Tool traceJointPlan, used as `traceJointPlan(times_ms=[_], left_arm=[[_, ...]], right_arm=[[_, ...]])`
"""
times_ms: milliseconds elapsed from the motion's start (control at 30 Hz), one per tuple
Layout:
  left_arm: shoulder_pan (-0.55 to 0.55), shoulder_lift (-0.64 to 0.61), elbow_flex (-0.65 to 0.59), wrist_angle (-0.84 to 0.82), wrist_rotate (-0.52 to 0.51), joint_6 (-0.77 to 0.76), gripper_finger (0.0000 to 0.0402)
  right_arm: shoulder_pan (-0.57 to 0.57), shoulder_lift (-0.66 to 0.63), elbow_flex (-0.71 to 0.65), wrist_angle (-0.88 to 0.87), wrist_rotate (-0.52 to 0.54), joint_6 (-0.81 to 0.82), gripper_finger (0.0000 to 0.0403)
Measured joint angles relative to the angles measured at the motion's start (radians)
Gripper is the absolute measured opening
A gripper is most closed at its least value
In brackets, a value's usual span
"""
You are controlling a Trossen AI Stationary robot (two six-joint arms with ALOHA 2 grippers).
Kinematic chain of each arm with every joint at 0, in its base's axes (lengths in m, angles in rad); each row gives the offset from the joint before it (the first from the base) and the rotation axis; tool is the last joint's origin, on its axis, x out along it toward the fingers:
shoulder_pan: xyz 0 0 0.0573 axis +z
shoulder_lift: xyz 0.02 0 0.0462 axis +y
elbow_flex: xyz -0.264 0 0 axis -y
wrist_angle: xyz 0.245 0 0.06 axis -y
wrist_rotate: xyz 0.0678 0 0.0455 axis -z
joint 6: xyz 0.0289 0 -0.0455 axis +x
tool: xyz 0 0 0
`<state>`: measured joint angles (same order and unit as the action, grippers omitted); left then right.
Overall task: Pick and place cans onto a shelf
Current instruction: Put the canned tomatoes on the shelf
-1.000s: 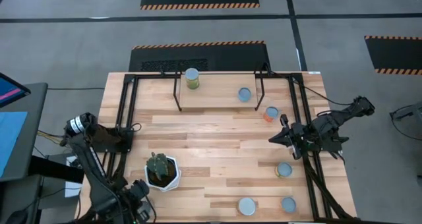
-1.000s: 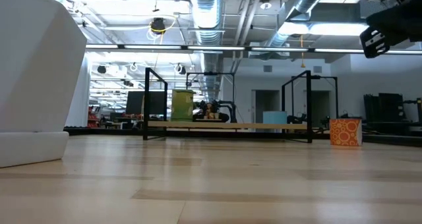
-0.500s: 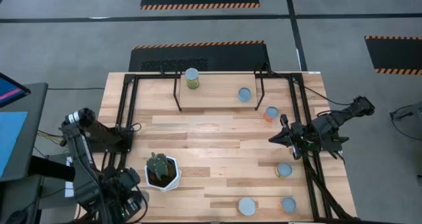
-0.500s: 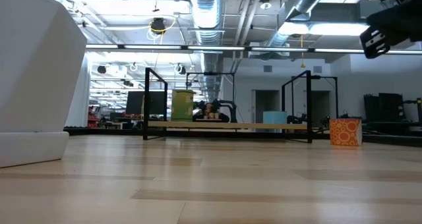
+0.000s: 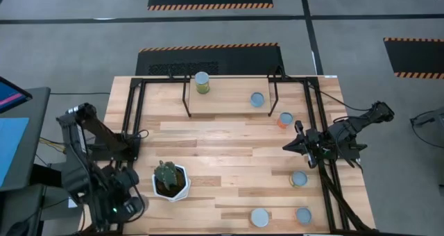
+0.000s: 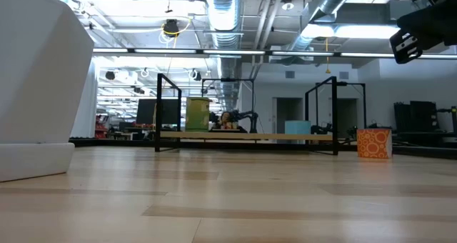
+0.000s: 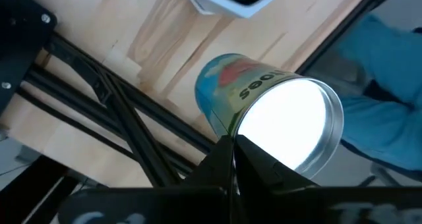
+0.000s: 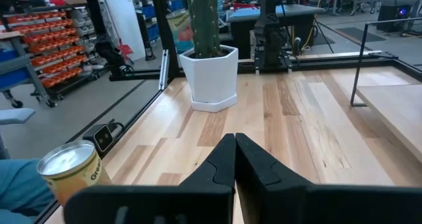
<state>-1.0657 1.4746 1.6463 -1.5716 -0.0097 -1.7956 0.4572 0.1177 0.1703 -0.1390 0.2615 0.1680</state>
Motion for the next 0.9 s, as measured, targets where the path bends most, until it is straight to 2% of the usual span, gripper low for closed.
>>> traceJointPlan(times_ms=[200,333,467,767,900], left_arm=[[0.001,-0.086,-0.043,0.002,-0.021,0.007,0.0],[0.0,-0.157,-0.12,0.0,0.061,-0.026,0.0],[-0.001,-0.235,-0.192,0.0,0.074,-0.048,0.0],[0.001,-0.389,-0.359,0.001,0.02,-0.107,0.0],[0.023,-0.437,-0.404,-0.001,-0.07,-0.138,0.0]], right_arm=[[0.0,0.0,0.0,0.0,0.0,0.0,0.0024],[0.0,0.0,0.0,-0.001,0.0,-0.001,0.0024],[0.0,0.0,0.0,-0.003,0.0,-0.001,0.0024],[0.0,0.0,0.0,-0.003,0.0,-0.002,0.0024],[0.0,0.0,0.0,-0.003,0.0,-0.003,0.0024]])
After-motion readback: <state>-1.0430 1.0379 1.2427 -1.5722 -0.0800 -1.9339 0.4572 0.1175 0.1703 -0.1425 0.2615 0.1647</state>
